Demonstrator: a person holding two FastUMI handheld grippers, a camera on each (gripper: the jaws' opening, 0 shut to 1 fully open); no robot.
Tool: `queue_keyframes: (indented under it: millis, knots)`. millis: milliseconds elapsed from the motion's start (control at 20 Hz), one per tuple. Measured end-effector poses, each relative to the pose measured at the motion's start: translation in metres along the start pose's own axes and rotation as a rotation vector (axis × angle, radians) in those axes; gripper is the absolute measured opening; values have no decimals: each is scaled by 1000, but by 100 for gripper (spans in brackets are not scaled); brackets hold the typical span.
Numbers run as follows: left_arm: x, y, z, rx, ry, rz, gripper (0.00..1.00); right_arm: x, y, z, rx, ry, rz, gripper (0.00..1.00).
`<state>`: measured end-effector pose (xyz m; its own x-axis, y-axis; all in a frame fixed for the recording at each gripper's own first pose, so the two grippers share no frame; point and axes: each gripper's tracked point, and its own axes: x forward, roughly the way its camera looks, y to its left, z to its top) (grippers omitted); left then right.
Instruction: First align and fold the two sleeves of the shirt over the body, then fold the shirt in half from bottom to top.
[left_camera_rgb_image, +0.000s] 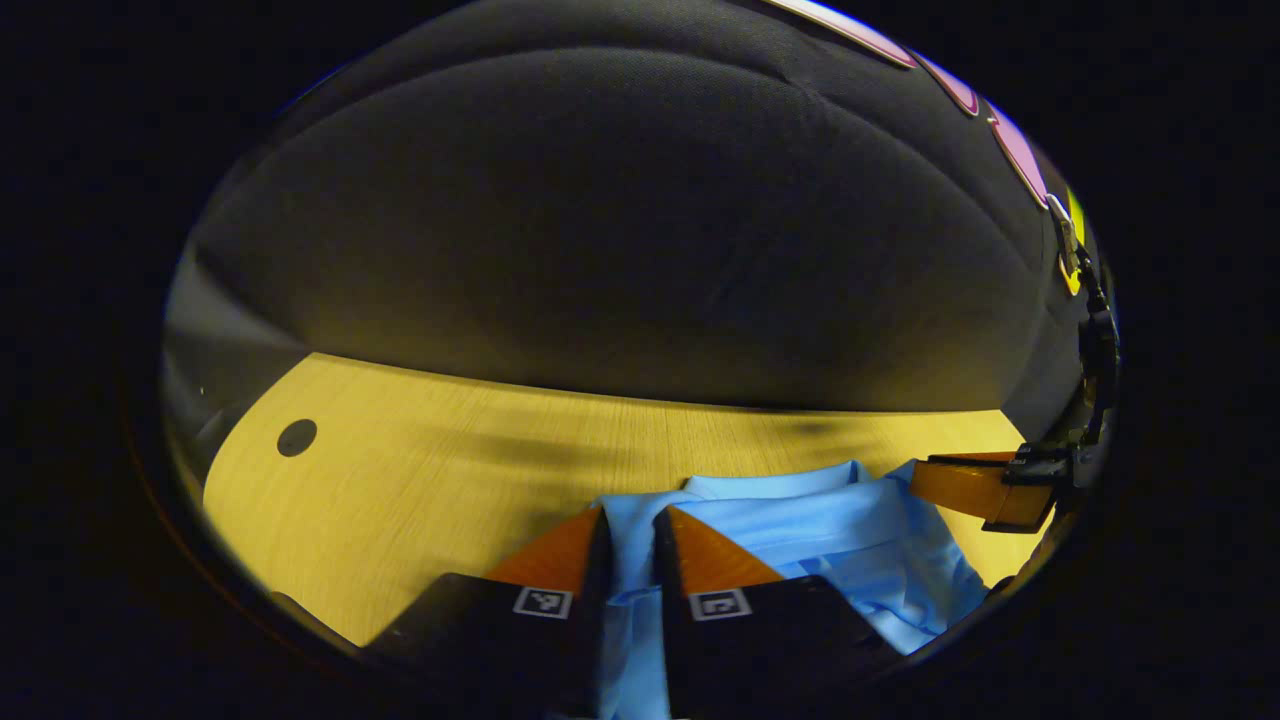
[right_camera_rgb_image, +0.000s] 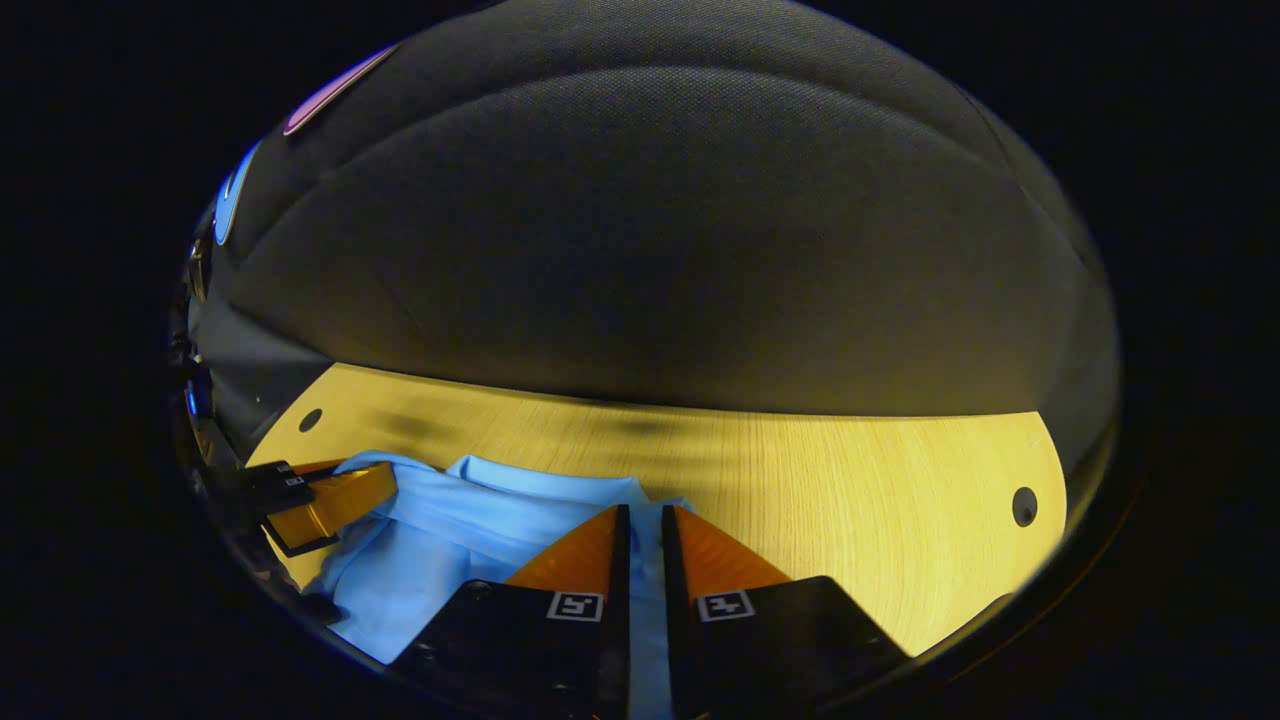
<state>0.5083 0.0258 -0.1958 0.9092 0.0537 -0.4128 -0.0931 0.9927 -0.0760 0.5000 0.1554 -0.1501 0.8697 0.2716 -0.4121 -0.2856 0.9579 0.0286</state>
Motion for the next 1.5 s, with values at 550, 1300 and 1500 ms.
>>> queue_keyframes:
  millis: [550,1300,1500]
  knots:
    - [-167,-38,60,48,-250,-67,97,-149,-2,39,-12,-186,-61,100]
    - [-493,-72,29,-31,-435,-172,97,-468,66,10,2,-350,-69,100]
    - [-562,-60,-4,-37,-450,-126,97,-525,85,-20,23,-367,-70,99]
